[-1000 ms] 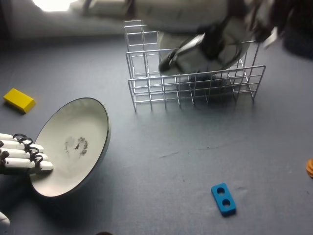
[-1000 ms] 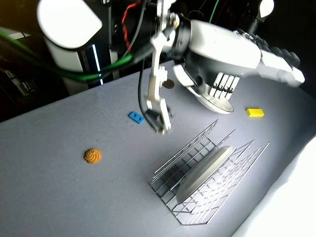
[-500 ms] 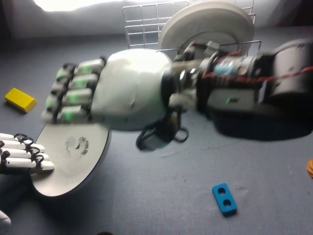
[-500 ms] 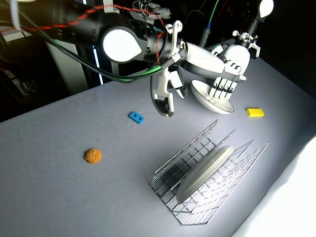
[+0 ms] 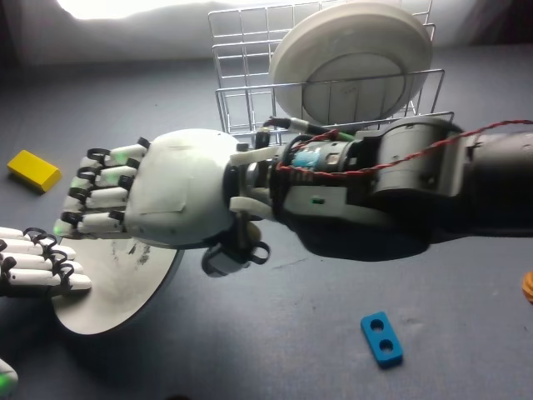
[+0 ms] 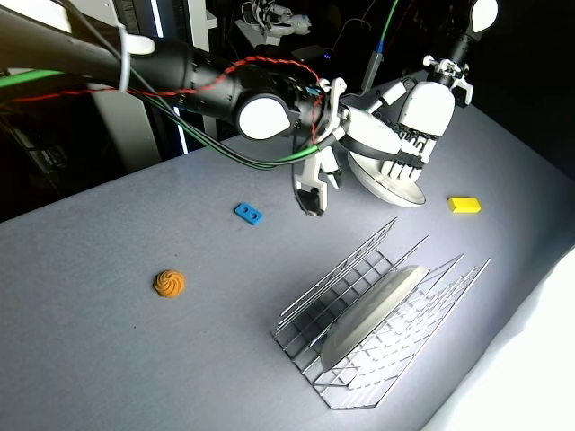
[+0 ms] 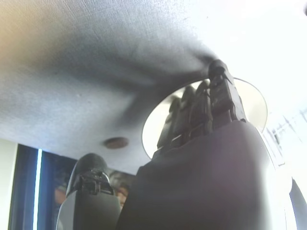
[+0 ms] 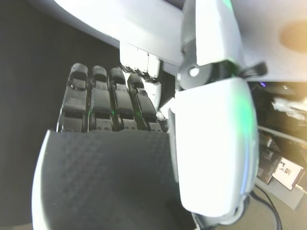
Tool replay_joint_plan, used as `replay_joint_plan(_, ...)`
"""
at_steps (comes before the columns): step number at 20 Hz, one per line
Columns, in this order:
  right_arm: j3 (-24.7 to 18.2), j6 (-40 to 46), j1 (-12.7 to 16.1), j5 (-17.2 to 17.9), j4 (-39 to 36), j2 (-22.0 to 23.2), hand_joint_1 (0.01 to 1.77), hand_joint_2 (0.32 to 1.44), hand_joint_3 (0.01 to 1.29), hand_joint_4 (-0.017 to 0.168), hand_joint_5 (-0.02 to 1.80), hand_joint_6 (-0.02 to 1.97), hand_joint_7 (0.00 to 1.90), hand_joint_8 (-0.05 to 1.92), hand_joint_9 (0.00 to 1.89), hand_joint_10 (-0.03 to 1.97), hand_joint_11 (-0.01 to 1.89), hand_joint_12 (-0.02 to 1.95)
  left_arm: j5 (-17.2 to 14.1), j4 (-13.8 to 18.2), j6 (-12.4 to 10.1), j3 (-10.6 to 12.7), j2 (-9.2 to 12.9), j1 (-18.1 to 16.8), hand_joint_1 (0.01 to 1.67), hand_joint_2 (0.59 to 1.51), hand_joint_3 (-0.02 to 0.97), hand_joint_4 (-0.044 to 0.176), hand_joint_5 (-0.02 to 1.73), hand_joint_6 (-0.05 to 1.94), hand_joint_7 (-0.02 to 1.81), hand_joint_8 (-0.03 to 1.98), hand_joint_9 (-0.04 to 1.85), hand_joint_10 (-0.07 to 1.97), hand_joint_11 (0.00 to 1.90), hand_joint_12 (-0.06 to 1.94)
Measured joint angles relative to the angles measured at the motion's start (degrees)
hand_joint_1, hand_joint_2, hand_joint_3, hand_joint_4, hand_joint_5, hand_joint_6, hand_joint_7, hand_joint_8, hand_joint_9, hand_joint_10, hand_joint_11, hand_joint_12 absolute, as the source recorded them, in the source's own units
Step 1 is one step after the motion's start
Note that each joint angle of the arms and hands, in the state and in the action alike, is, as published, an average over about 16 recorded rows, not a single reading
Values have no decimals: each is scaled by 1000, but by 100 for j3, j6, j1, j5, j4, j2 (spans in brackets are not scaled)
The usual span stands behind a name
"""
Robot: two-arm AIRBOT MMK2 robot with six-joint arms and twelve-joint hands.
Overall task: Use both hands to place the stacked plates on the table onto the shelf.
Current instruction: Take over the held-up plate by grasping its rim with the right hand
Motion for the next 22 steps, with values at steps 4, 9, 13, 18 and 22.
replay_joint_plan(4,454,-41,-78,130,81,-357,1248,900,14,2,42,43,21,18,21,18,20,12,-12,-5,3,11,-6,9,14,1101,18,-5,-10,-16,-10,-7,-27,-45,29,30)
replay_joint_plan(9,873,-51,-149,249,178,-689,1210,921,14,2,114,43,69,18,53,19,23,159,-27,-9,5,25,-13,16,14,1097,18,-6,-10,-18,-10,-7,-27,-46,28,30)
replay_joint_plan(13,1072,-56,-187,322,236,-859,1189,943,14,2,267,40,211,18,177,36,40,455,-38,-9,7,37,-17,19,14,1095,18,-6,-10,-20,-10,-7,-27,-46,28,30)
replay_joint_plan(18,1174,-70,-202,441,247,-976,1174,961,15,2,525,79,486,43,455,52,190,798,-47,-9,6,48,-16,20,14,1093,18,-7,-11,-27,-7,-9,-24,-46,25,23)
replay_joint_plan(22,1193,-79,-195,535,240,-1019,1186,975,15,1,723,225,724,165,699,197,380,1041,-53,-7,6,55,-10,6,14,1091,18,-7,-13,-31,-5,-10,-18,-46,23,16)
